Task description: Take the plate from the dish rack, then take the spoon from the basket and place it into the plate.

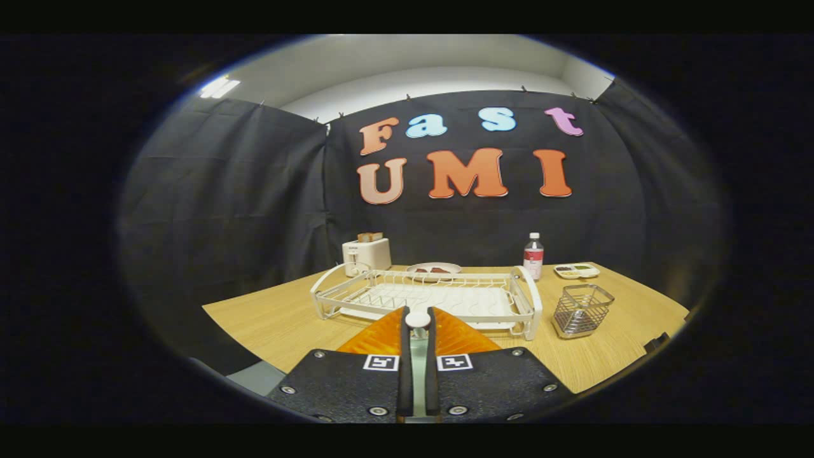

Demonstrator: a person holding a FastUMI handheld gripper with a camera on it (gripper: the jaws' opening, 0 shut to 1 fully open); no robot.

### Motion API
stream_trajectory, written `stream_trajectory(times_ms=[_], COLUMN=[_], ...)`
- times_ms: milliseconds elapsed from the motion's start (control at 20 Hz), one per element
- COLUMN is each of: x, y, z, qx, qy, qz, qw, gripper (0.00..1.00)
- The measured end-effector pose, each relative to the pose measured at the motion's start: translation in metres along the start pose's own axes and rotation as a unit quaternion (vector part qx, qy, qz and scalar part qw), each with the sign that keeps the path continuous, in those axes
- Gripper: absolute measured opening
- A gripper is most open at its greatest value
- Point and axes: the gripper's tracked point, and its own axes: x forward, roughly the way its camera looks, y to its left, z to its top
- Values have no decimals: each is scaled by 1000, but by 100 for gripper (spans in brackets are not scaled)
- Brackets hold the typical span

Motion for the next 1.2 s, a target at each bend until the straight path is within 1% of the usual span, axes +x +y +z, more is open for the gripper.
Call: stream_trajectory(times_ms=[200,350,550,800,850,900,950,1000,1050,1100,1200], x=[10,11,11,8,6,5,3,2,1,-1,-6], y=[5,-6,-16,-38,-45,-52,-61,-71,-83,-93,-114], z=[-19,-25,-25,-29,-29,-28,-27,-25,-21,-16,-9], qx=[-3,-1,14,32,35,37,34,29,27,26,21], qy=[26,36,42,57,61,63,63,63,60,58,54], qz=[11,-2,-11,-33,-37,-43,-50,-60,-73,-81,-101], qw=[1000,999,999,997,997,996,996,996,995,995,993], gripper=[7,14,20,44,54,58,64,67,74,77,91])
